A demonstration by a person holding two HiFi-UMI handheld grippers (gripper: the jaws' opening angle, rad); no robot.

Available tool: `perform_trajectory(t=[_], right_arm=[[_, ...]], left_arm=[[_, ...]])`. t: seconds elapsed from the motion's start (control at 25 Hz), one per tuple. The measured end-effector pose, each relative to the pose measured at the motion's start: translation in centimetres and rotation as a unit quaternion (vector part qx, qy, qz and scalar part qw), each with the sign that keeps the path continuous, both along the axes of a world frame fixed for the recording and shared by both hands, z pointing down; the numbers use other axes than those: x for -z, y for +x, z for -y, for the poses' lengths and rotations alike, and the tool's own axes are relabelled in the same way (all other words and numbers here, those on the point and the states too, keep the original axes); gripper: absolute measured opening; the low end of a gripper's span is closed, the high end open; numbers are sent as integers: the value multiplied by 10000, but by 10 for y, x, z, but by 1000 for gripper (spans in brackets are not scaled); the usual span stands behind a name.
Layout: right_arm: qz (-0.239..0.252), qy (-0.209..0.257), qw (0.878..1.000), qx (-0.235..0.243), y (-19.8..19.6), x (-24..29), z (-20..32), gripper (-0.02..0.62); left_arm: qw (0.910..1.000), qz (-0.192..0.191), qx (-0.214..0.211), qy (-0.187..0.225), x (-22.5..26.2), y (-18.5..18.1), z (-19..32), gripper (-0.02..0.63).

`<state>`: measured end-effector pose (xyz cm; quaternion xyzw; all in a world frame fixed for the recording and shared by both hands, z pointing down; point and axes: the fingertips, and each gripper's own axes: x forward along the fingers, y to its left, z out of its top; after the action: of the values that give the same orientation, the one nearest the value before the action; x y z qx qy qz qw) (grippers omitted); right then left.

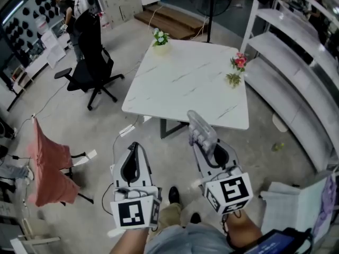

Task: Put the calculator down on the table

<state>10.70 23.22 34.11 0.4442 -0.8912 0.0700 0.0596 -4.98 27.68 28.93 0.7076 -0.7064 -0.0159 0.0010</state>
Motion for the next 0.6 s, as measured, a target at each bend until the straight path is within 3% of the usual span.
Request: perform_trajectory(t=[0.32,0.6], right_arm=[[104,316,9994,-131,-46,38,70,146],[189,601,9978,-218,-65,58,104,146]], left_arm=[[9990,40,-231,377,37,-42,77,8],[9972,122,-437,600,48,-57,119,8]])
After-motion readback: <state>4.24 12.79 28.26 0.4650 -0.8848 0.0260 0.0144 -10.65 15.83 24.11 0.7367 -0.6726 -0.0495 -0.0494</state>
